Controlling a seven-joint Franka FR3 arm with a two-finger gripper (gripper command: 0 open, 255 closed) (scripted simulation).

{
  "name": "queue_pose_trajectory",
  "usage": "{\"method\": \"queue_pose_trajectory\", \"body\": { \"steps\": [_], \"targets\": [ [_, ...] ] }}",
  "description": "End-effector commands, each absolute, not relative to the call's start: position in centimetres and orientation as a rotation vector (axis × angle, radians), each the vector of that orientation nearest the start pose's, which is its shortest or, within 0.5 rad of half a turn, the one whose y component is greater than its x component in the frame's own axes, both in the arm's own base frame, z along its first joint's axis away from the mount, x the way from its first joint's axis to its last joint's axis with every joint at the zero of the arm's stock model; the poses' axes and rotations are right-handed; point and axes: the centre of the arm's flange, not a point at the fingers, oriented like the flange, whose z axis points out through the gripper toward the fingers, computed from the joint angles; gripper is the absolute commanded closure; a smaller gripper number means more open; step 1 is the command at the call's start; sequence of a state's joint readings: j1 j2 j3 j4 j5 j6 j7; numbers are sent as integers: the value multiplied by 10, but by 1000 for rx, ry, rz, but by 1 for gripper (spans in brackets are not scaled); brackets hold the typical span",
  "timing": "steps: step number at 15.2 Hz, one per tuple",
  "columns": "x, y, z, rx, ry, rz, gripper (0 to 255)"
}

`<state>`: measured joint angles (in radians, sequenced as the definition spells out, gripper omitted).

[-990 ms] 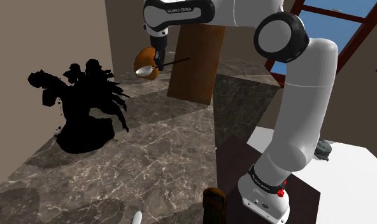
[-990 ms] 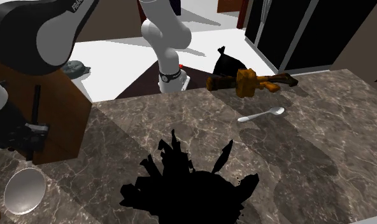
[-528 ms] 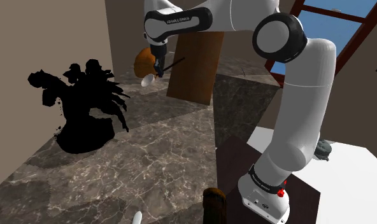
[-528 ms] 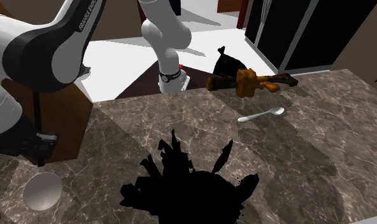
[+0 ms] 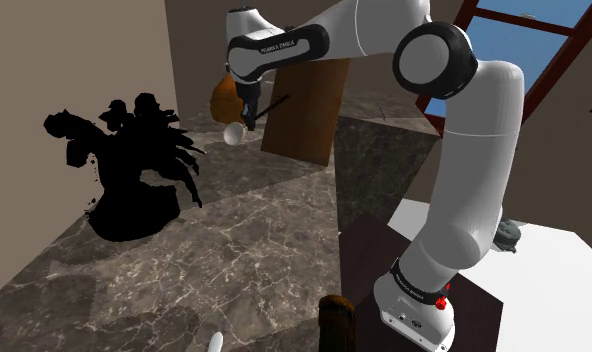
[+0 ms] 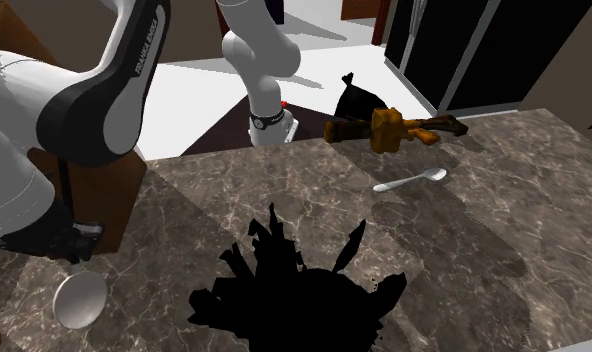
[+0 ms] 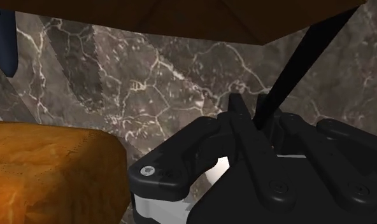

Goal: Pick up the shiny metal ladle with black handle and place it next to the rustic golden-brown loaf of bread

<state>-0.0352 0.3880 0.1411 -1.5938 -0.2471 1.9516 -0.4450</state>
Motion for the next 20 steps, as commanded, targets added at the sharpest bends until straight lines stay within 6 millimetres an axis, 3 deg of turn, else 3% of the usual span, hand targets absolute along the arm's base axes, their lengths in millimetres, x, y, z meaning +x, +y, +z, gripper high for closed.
{"method": "queue_pose_trajectory", "body": {
  "steps": [1, 10, 18, 19, 20],
  "targets": [
    [664, 43, 392, -3138, -1036, 102, 255],
    [664, 43, 344, -3138, -1036, 102, 255],
    [664, 43, 344, -3138, -1035, 102, 255],
    [664, 44, 347, -3138, -1036, 103, 0],
    [664, 44, 345, -3138, -1036, 103, 0]
  ]
}}
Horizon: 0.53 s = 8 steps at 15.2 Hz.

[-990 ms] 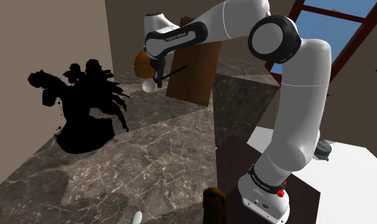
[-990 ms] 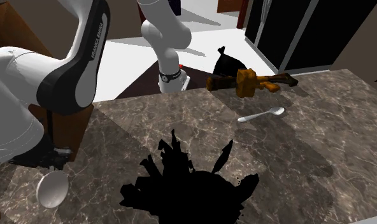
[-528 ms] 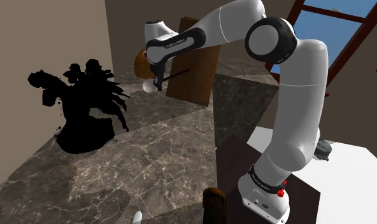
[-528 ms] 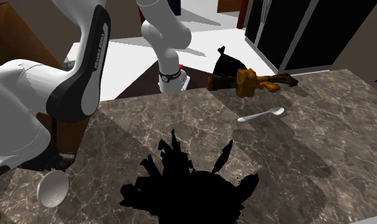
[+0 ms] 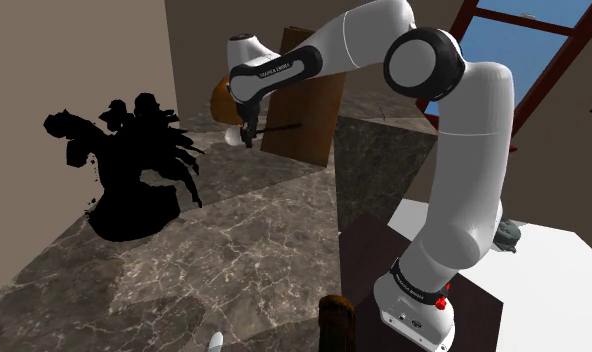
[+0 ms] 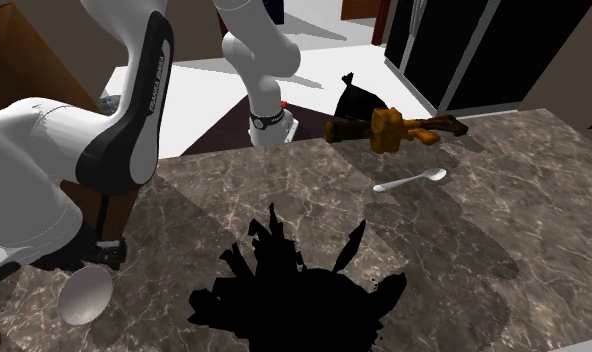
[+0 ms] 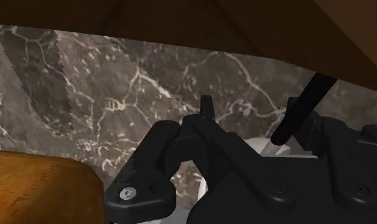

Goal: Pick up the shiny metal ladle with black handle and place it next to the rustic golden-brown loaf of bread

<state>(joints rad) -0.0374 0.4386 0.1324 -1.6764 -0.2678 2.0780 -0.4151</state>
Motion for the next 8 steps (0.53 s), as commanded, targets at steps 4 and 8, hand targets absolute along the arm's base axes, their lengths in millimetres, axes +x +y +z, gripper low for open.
{"method": "queue_pose_trajectory", "body": {
  "steps": [4, 8],
  "targets": [
    [664, 43, 344, -3138, -1036, 102, 0],
    [665, 52, 394, -3138, -1036, 102, 0]
  ]
}}
